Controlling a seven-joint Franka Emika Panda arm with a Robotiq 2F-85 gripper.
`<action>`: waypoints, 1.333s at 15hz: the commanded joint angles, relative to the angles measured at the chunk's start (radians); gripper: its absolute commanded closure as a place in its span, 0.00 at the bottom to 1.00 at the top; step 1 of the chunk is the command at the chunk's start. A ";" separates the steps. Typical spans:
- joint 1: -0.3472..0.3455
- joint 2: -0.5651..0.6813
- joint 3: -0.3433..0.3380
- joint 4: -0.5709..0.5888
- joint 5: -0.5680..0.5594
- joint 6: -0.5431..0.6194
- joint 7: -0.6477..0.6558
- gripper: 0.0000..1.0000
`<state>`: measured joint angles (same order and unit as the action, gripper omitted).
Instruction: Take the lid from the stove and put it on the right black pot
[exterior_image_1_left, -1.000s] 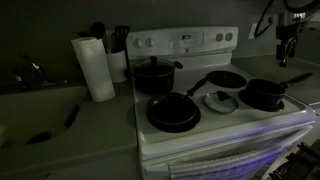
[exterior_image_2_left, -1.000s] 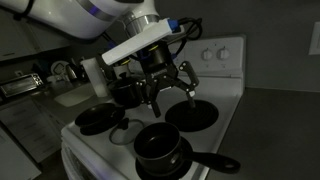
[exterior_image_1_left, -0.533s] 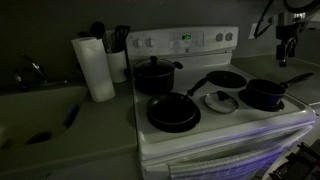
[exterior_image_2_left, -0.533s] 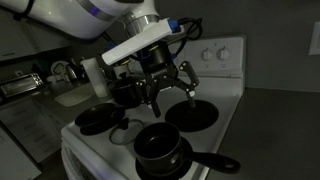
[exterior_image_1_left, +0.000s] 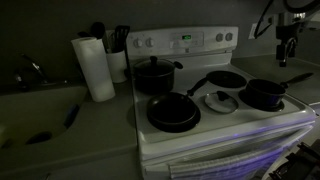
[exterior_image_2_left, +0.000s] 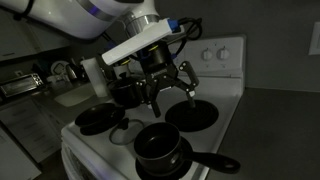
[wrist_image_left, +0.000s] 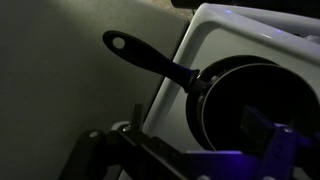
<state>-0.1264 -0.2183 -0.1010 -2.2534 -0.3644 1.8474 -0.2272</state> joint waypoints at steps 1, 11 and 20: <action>0.009 -0.001 -0.007 -0.001 -0.007 0.003 -0.009 0.00; 0.022 0.000 -0.006 -0.001 -0.001 0.076 -0.087 0.00; 0.020 -0.007 -0.008 -0.018 -0.028 0.176 -0.086 0.00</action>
<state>-0.1116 -0.2183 -0.1010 -2.2561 -0.3648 1.9578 -0.3128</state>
